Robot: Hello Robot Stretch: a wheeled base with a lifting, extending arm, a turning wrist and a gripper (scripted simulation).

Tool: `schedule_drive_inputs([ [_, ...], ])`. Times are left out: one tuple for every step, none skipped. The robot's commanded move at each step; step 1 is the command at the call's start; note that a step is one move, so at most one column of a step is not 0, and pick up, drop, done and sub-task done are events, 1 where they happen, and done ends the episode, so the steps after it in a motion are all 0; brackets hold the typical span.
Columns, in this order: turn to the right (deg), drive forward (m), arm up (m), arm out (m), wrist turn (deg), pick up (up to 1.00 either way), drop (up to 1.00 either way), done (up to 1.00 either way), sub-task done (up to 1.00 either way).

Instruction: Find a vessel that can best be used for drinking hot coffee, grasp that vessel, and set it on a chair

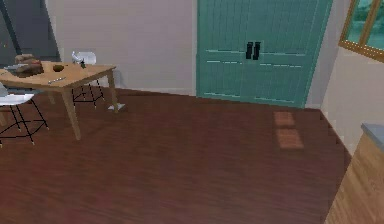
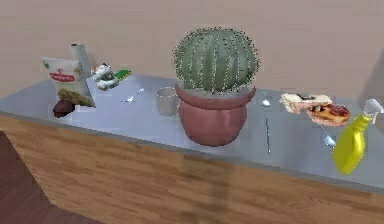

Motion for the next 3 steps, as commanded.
schedule_drive_inputs([
  [0.0,0.00,0.38,0.00,0.0,0.00,0.00,0.00,0.00],
  [0.0,0.00,0.00,0.48,0.0,0.00,0.00,0.00,0.00],
  [0.0,0.00,0.00,0.00,45.0,0.00,0.00,0.00,0.00],
])
